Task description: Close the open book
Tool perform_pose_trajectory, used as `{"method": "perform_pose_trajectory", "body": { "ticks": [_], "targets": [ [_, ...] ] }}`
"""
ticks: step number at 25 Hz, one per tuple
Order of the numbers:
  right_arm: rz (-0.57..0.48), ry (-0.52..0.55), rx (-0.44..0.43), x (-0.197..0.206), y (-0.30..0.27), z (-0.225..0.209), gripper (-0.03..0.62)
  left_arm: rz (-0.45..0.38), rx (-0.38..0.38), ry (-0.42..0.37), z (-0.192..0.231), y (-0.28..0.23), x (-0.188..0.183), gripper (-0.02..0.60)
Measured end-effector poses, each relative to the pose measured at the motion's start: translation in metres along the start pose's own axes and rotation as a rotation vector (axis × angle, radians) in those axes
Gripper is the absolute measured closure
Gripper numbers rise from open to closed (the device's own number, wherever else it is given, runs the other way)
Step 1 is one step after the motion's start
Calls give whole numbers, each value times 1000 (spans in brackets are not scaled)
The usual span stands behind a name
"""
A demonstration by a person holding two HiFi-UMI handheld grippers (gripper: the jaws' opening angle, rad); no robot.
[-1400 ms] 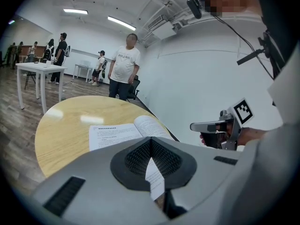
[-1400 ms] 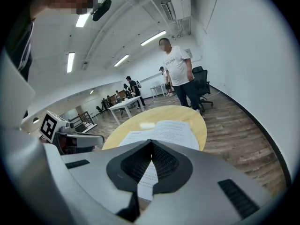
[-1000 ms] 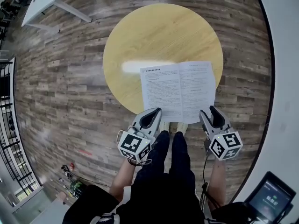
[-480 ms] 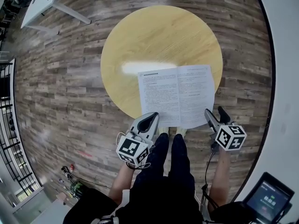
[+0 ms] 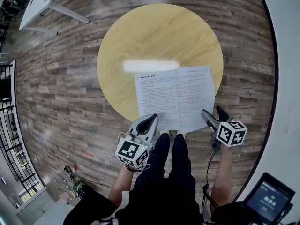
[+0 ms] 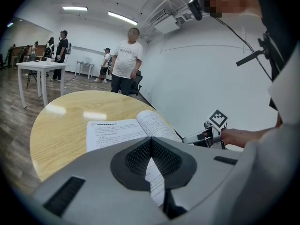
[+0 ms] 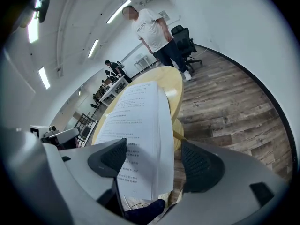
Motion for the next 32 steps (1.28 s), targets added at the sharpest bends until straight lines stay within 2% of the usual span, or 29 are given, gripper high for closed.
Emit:
{"method": "perform_pose_trajectory", "body": {
  "ticks": [12, 24, 32],
  "targets": [
    [35, -64, -81, 6, 1, 9, 253, 3, -9, -7, -1, 3, -5, 583],
    [53, -65, -79, 9, 5, 4, 253, 0, -22, -18, -2, 6, -7, 583],
    [71, -71, -110, 7, 4, 6, 255, 2, -33, -17, -1, 9, -8, 583]
  ]
}}
Point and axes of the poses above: the fingertips, and each gripper's own axes: y backward along the fingers, z to its left, x out of its underside, the point moved 4 cm from there along y, backward along the fingers, and after that the axes turned 13 degrees about -z, right-handed, at the moved point
